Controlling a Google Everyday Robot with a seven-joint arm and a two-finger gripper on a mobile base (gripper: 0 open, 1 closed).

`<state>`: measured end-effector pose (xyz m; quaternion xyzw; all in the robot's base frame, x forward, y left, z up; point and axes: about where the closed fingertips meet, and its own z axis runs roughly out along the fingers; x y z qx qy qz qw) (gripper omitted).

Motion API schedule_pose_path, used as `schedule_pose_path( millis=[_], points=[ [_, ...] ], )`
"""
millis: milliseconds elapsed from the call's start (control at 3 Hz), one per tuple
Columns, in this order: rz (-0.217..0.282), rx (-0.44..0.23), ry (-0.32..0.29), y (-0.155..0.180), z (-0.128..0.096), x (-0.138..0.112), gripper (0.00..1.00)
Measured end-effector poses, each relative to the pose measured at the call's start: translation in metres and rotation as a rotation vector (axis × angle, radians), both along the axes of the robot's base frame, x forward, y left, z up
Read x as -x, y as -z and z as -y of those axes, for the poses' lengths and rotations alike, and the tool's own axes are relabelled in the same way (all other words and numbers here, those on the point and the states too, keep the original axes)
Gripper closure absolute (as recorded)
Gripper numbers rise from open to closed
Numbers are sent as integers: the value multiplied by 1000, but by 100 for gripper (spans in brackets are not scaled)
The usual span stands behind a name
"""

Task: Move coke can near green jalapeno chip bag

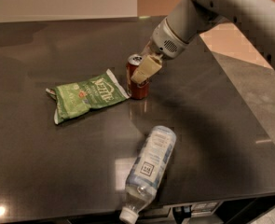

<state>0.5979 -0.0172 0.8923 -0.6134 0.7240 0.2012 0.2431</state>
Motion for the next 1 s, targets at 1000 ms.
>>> schedule_pose_path(
  millis=[1000],
  points=[
    [-4,0,-5,3,-3,0,0]
  ],
)
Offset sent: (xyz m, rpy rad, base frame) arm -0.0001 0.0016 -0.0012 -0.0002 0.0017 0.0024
